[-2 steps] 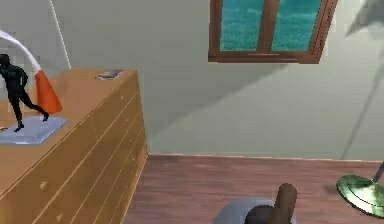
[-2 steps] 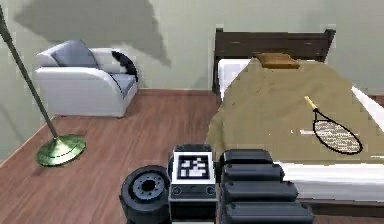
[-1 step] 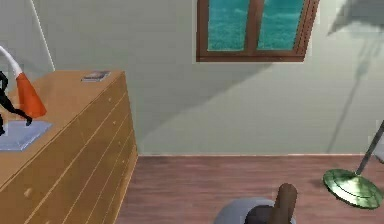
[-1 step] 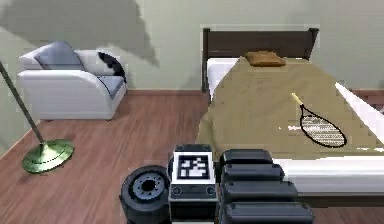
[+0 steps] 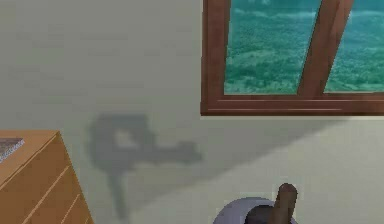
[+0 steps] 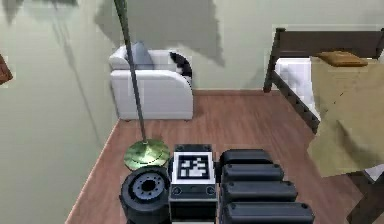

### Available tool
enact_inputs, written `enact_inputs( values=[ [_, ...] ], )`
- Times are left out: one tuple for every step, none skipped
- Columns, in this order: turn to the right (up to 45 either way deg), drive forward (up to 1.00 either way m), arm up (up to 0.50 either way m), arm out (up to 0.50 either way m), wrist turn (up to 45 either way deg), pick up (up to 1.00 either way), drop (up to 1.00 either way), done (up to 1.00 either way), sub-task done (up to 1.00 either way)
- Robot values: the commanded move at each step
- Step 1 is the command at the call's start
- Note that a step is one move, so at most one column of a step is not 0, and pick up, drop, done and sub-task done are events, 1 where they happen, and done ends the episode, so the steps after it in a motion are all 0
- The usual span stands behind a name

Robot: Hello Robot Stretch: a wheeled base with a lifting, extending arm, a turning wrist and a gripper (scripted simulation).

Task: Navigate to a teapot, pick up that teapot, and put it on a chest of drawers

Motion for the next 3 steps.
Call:
enact_inputs(
  values=[
    [6.0, 0.00, 0.00, 0.00, 0.0, 0.00, 0.00, 0.00, 0.00],
    [-18.0, 0.00, 0.00, 0.00, 0.0, 0.00, 0.00, 0.00, 0.00],
    [-45.0, 0.00, 0.00, 0.00, 0.0, 0.00, 0.00, 0.00, 0.00]
  ],
)
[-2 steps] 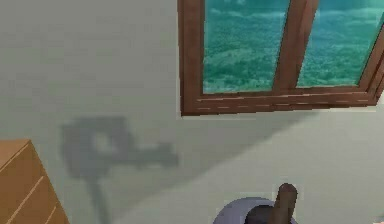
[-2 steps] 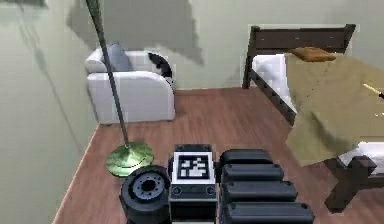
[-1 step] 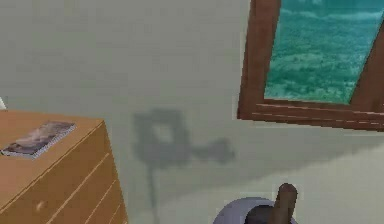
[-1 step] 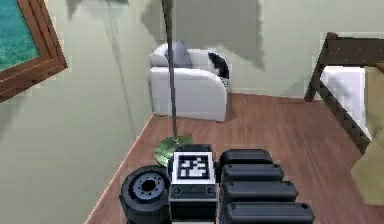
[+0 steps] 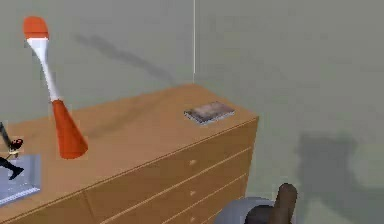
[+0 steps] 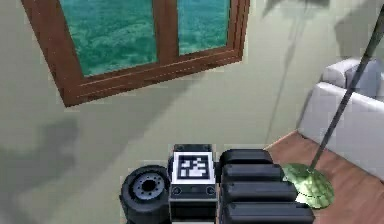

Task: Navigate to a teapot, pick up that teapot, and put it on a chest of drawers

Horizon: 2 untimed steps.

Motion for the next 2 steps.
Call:
enact_inputs(
  values=[
    [-33.0, 0.00, 0.00, 0.00, 0.0, 0.00, 0.00, 0.00, 0.00],
    [0.0, 0.35, 0.00, 0.00, 0.0, 0.00, 0.00, 0.00, 0.00]
  ],
)
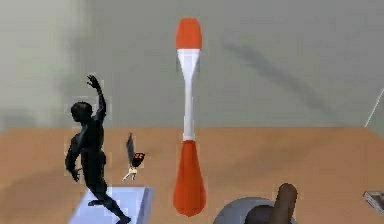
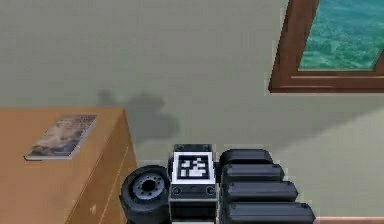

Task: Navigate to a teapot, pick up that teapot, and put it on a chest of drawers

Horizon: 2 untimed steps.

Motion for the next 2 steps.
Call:
enact_inputs(
  values=[
    [-45.0, 0.00, 0.00, 0.00, 0.0, 0.00, 0.00, 0.00, 0.00],
    [-45.0, 0.00, 0.00, 0.00, 0.0, 0.00, 0.00, 0.00, 0.00]
  ],
)
